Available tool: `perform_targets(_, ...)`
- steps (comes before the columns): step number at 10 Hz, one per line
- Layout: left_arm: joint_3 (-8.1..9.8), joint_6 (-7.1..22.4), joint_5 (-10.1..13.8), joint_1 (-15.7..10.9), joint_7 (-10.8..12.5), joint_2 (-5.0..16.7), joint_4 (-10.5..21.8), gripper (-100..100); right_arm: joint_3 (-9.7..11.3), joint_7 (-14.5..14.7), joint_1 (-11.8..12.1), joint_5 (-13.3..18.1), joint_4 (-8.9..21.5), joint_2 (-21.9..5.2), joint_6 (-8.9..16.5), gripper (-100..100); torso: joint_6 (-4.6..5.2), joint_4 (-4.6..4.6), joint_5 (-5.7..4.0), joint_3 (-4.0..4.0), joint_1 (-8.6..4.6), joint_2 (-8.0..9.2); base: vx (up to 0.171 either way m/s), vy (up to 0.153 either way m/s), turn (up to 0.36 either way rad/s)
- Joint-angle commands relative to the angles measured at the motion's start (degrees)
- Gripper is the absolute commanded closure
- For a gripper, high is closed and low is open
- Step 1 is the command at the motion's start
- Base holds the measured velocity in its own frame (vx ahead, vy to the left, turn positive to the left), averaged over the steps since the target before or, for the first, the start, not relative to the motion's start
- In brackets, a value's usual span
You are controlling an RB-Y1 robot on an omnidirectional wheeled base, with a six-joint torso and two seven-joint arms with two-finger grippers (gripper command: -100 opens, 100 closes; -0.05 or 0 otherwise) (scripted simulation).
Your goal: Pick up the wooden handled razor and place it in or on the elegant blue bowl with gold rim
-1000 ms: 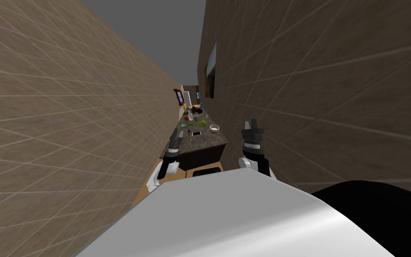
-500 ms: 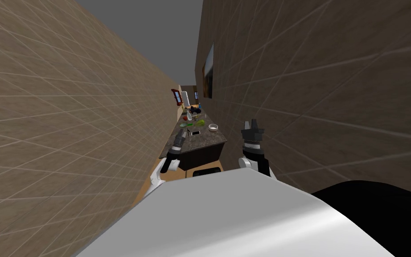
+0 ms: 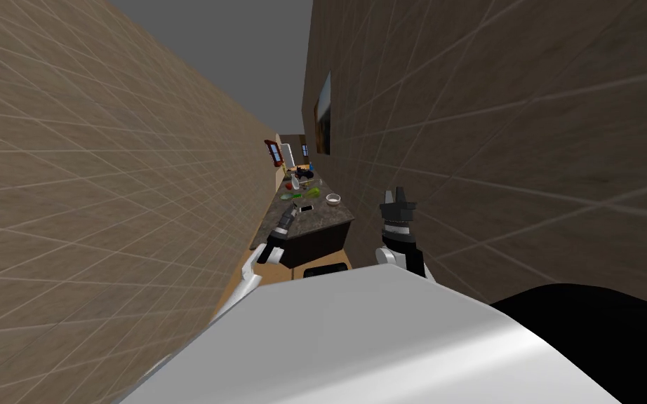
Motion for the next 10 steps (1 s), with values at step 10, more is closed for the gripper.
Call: perform_targets(10,-7.16,10.8,0.7,-13.9,-1.2,6.7,18.2,-100,0.0,0.0,0.0,0.0,0.0,0.0,0.0,0,-0.03,0.0,0.0,0.01,0.01,0.01,-0.039,0.023,-0.111)
